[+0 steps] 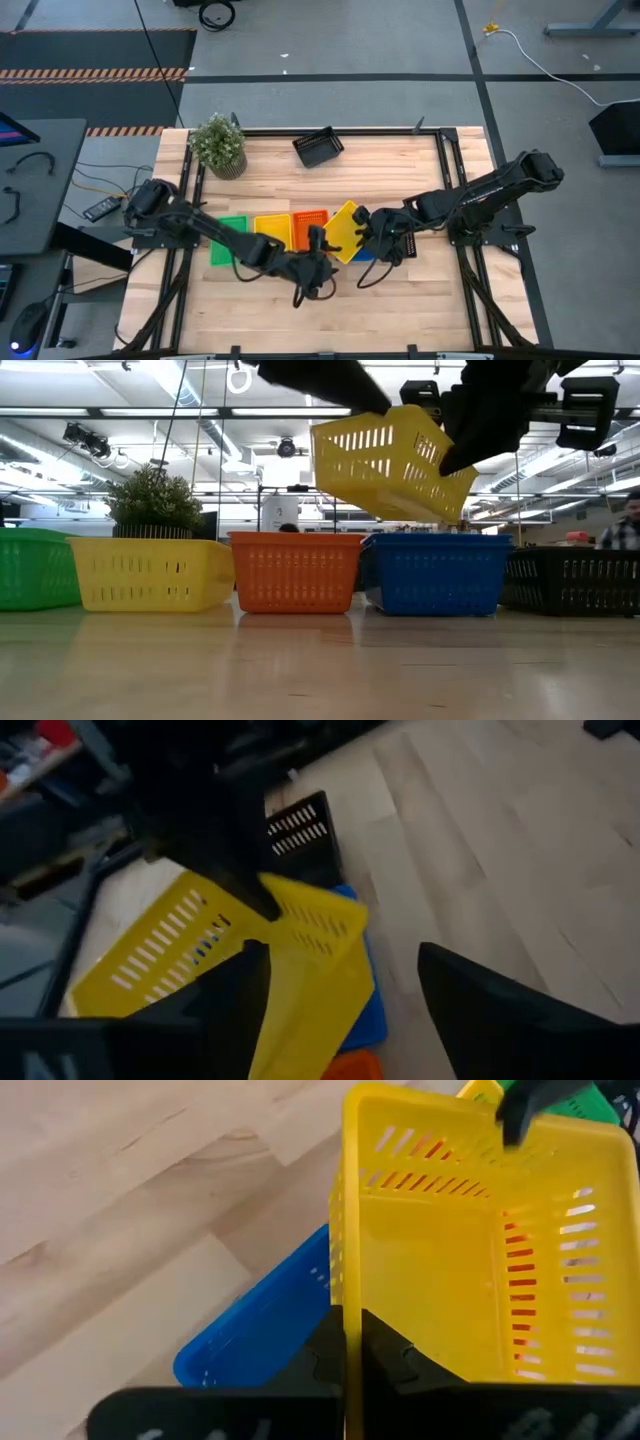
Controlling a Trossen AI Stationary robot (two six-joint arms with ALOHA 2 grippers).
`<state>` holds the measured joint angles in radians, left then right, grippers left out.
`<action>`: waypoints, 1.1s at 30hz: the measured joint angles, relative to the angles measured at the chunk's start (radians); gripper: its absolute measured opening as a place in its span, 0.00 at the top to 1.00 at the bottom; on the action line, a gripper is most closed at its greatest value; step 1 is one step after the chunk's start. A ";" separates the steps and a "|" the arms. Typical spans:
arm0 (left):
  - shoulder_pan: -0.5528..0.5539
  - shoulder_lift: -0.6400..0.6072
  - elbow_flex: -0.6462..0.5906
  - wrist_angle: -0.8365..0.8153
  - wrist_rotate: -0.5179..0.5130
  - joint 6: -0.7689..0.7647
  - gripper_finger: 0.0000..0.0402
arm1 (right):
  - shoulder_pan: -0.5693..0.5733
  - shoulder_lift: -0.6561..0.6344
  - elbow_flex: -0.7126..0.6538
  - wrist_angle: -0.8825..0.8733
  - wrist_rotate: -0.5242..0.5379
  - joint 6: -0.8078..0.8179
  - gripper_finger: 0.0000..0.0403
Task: Stack baskets by color
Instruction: Stack the top yellow bin on top of the bottom yellow bin
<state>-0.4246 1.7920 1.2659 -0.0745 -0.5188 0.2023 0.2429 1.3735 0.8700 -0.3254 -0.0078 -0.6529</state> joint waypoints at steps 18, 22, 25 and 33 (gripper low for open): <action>0.077 0.000 0.000 -0.110 0.190 -0.101 0.84 | 0.021 0.001 0.000 -0.003 0.017 -0.002 0.96; 0.058 0.000 0.000 -0.118 0.187 -0.077 0.97 | 0.020 0.001 0.000 0.040 0.026 0.007 0.90; 0.043 -0.001 0.000 -0.120 0.178 -0.090 0.96 | 0.023 -0.011 -0.002 0.100 0.025 0.015 0.83; -0.036 -0.001 0.000 -0.179 -0.044 -0.123 0.98 | 0.058 -0.103 0.004 0.307 0.119 0.074 0.67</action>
<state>-0.4604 1.7906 1.2658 -0.2536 -0.5626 0.0795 0.3011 1.2708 0.8739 -0.0187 0.1115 -0.5788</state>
